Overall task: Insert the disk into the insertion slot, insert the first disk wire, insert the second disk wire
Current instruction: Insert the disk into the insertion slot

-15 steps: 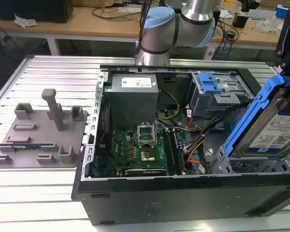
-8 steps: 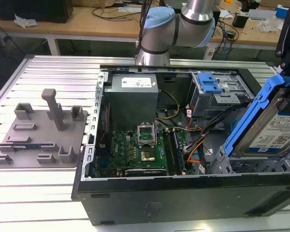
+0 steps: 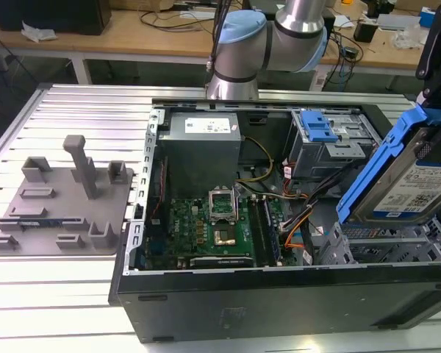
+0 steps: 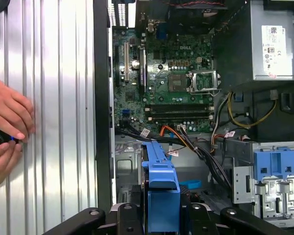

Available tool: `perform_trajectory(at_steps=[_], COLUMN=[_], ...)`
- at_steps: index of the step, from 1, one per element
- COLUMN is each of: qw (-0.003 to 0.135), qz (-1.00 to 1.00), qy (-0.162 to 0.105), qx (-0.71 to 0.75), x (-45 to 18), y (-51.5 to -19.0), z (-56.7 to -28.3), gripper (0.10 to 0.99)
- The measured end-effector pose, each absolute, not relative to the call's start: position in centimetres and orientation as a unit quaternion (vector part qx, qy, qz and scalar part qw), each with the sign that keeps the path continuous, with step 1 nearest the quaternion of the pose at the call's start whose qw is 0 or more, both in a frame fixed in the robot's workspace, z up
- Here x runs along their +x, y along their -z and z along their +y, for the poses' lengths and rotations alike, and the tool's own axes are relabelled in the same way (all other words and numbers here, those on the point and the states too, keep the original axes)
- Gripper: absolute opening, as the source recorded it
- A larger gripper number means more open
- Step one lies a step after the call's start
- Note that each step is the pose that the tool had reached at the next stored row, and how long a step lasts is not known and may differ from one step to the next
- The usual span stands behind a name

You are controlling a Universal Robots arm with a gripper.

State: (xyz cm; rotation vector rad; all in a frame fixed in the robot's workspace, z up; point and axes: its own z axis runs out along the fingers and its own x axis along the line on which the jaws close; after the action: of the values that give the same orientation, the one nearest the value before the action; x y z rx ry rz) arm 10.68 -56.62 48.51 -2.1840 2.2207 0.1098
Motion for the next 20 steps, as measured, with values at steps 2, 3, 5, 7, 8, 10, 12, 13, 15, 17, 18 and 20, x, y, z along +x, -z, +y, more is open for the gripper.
perform_trajectory(at_steps=[2,3,5,7,8,10,12,13,15,17,18,20], qw=[0.013,0.017,0.026,0.030,0.031,0.031,0.031,0.031,0.031,0.031,0.031,0.031], qz=[0.711,0.708,0.706,0.705,0.705,0.705,0.705,0.705,0.705,0.705,0.705,0.705], qy=[-0.035,-0.031,-0.022,-0.017,-0.017,-0.017,-0.017,-0.017,-0.017,-0.017,-0.017,-0.017], qx=[-0.702,-0.705,-0.708,-0.708,-0.708,-0.708,-0.708,-0.708,-0.708,-0.708,-0.708,-0.708], x=[10.67,10.66,10.66,10.61,10.56,10.56,10.55,10.55,10.55,10.55,10.55,10.63], y=[-48.50,-48.49,-48.48,-48.47,-48.47,-48.47,-48.47,-48.47,-48.46,-48.42,-48.41,-48.39], z=[-56.62,-56.63,-56.62,-56.62,-56.62,-56.62,-56.62,-56.62,-56.62,-56.62,-56.62,-56.61], gripper=[0.369,0.369,0.369,0.369,0.369,0.369,0.369,0.369,0.369,0.369,0.369,0.369])
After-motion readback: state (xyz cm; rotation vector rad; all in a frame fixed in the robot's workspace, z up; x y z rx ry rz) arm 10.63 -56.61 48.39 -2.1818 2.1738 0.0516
